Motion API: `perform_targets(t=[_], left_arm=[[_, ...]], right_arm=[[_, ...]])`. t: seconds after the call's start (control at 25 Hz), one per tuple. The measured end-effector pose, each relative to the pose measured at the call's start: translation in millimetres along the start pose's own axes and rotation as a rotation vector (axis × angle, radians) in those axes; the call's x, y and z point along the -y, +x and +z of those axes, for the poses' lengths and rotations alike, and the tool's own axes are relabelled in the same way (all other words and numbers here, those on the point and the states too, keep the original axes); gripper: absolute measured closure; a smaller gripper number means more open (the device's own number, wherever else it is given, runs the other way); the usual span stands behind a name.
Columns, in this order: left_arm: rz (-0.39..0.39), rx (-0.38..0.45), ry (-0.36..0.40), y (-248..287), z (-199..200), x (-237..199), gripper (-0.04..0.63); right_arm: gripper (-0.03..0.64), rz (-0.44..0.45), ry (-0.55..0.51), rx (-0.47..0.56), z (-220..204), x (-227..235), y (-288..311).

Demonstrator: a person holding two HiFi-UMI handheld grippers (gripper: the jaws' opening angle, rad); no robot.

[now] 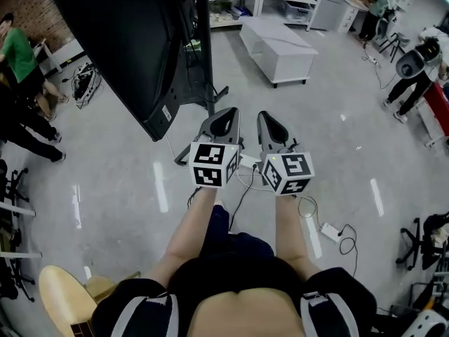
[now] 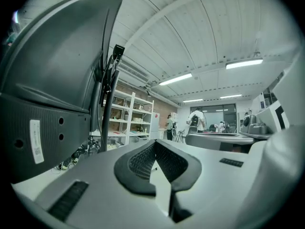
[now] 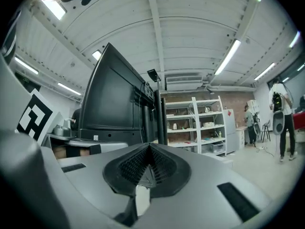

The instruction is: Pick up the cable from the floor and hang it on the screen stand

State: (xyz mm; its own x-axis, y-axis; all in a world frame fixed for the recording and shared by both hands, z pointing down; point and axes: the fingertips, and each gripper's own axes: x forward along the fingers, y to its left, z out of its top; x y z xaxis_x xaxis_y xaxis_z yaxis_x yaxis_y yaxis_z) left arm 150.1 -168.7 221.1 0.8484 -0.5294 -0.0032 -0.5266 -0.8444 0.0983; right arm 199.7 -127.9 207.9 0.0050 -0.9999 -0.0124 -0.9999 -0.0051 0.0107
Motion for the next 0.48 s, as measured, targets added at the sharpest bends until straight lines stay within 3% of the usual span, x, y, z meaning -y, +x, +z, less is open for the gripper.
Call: perform_targets(t=[0.24, 0.48], left_arm=[[-0.022, -0.030, 0.018, -17.8, -14.2, 6.2, 0.588], [-0.042, -0.025, -0.012, -28.2, -20.3, 11.6, 0.588]], right_arm=[[0.592, -0.026, 0.028, 0.016, -7.6, -10.9, -22.3], [0.592, -0.025, 0.004, 0.023, -2.9, -20.0, -32.7]])
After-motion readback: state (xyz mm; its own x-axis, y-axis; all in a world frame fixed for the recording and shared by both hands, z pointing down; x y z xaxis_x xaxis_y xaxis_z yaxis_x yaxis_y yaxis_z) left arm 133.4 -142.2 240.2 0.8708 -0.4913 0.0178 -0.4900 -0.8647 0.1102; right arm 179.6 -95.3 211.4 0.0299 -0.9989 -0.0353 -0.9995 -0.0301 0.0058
